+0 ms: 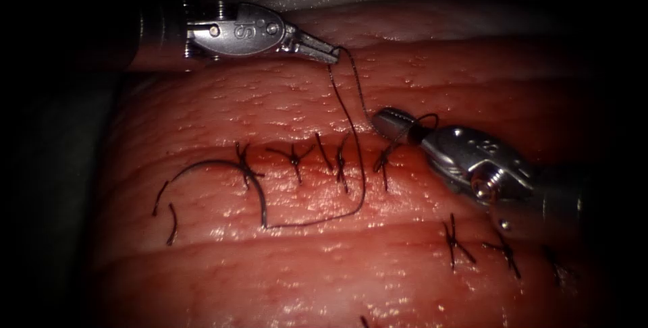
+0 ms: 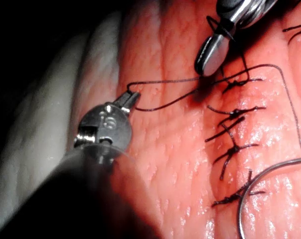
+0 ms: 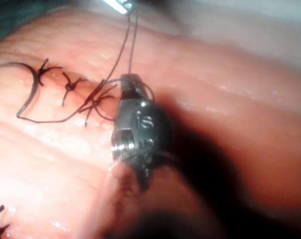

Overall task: Wound Closure
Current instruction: Pull the right arm down and the left hand up to tie.

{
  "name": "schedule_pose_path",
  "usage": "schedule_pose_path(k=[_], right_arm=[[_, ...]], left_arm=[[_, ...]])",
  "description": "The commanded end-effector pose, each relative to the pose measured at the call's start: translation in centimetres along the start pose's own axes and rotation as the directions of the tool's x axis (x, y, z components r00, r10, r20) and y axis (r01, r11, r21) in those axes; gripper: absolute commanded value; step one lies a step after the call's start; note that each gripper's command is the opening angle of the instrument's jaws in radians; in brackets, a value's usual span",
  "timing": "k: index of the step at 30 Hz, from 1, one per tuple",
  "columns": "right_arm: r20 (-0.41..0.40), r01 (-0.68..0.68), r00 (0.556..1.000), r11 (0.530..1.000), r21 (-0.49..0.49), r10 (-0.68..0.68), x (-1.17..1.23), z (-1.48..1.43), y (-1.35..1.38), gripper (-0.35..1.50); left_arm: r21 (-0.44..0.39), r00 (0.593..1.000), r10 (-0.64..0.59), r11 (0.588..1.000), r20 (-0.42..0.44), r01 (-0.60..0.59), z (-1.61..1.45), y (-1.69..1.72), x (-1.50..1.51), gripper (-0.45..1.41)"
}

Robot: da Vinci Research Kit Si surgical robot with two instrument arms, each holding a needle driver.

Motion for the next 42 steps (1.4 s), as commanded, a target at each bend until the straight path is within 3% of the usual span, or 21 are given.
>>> schedule_pose_path(k=[1,18,33,36,42], right_arm=[[-0.001,0.001,1.000,1.000,0.003,-0.001,-0.07,0.05,-0.04,-0.35],[-0.007,0.010,1.000,1.000,0.022,-0.009,-0.17,-0.18,-0.18,-0.35],[-0.015,0.059,0.998,0.996,0.062,-0.059,-0.27,-0.25,-0.26,-0.35],[-0.045,0.170,0.985,0.980,0.108,-0.166,-0.32,-0.26,-0.27,-0.35],[-0.151,0.427,0.904,0.866,0.259,-0.400,-0.48,-0.32,-0.31,-0.35]], left_arm=[[0.006,1.000,-0.005,1.000,0.003,0.005,0.05,-0.11,-0.06,-0.45],[0.110,0.989,-0.134,0.986,0.059,0.127,0.12,-1.19,-1.05,-0.45],[0.233,0.983,-0.179,0.958,0.037,0.166,0.21,-1.97,-1.58,-0.45],[0.250,0.982,-0.181,0.954,0.047,0.164,0.29,-2.05,-1.65,-0.45],[0.280,0.980,-0.190,0.946,0.061,0.166,0.42,-2.18,-1.79,-0.45]])
